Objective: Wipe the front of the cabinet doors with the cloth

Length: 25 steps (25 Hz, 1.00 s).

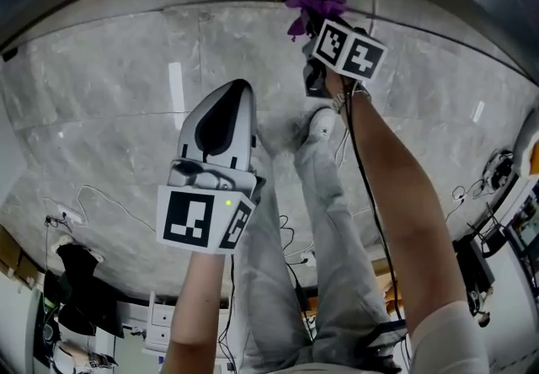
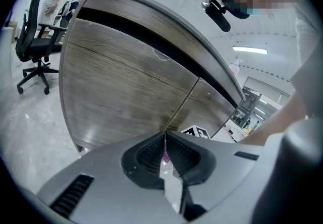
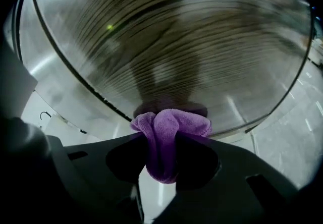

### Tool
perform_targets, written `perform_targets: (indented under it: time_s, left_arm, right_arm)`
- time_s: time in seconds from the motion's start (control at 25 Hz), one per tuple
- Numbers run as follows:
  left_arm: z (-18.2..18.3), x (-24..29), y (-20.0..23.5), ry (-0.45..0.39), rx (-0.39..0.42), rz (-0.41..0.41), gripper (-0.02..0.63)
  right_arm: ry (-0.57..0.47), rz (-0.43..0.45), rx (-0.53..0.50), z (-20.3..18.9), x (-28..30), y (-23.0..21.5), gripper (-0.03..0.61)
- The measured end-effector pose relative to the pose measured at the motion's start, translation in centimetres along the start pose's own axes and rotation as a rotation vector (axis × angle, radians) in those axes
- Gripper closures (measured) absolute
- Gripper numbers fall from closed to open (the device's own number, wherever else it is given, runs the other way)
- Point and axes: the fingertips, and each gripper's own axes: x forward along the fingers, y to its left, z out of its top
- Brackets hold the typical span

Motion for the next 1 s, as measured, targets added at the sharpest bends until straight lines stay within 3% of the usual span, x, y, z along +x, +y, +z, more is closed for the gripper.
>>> perform_targets:
  time_s: [0.28, 0.48, 0.8, 1.0]
  left_arm:
    - [0.4, -2.1, 2.8, -0.029, -0.016, 0.018, 0.597]
    - [-0.2, -2.1, 2.3, -0.034, -0.03, 0.028, 0.597]
    - [-2.3, 1.0, -3.1, -0.023, -0.036, 0.016, 0.597]
    - [-3.3, 5.2, -8.1, -0.038, -0.059, 0.005, 0.597]
  right_arm:
    - [0.004, 0.04, -0.003, -1.4, 1.4, 4.3, 0.443]
    - [0.051, 0.058, -0.043, -3.1, 1.1, 3.4, 0.442]
    - [0.064, -0.094, 0.107, -4.0, -2.4, -9.2, 0.443]
    - [0.122, -0.246, 0.112, -4.2, -5.1, -20.2, 0.443]
